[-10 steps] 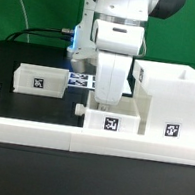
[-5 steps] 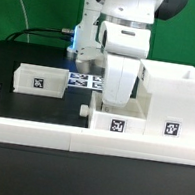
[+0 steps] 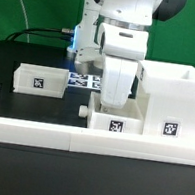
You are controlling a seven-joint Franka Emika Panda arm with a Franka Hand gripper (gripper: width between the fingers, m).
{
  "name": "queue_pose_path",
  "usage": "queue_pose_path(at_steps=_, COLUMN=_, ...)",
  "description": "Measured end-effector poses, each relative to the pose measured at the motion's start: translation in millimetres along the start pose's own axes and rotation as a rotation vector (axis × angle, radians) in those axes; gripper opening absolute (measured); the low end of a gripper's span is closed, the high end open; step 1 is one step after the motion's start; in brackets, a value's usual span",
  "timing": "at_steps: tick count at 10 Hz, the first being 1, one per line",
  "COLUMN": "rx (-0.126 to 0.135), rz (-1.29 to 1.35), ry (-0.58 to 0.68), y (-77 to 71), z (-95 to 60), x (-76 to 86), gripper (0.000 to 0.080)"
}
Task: Assemble drawer
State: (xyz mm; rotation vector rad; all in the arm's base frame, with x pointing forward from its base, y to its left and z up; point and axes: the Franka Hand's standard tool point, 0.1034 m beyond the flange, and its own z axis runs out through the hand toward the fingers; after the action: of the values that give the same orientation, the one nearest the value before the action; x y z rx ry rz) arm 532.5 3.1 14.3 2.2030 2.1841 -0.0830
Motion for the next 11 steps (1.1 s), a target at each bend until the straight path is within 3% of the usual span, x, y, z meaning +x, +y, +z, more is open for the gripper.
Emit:
queue_pose_path(at_steps=5, rx=-0.001, rz=0.010, ry=0.001, y=0.0, z=-0.7, x=1.4, gripper=0.0042)
queue_pose_path(at_steps=8, rx=-0.024, rz=0.012, ry=0.007, y=0.5, z=0.6, x=2.8, gripper=0.0042)
queue_pose_path(at_steps=11, rx=-0.029, rz=0.020, ry=0.008, y=0.9, z=0.4, x=4.4, gripper=0.0042)
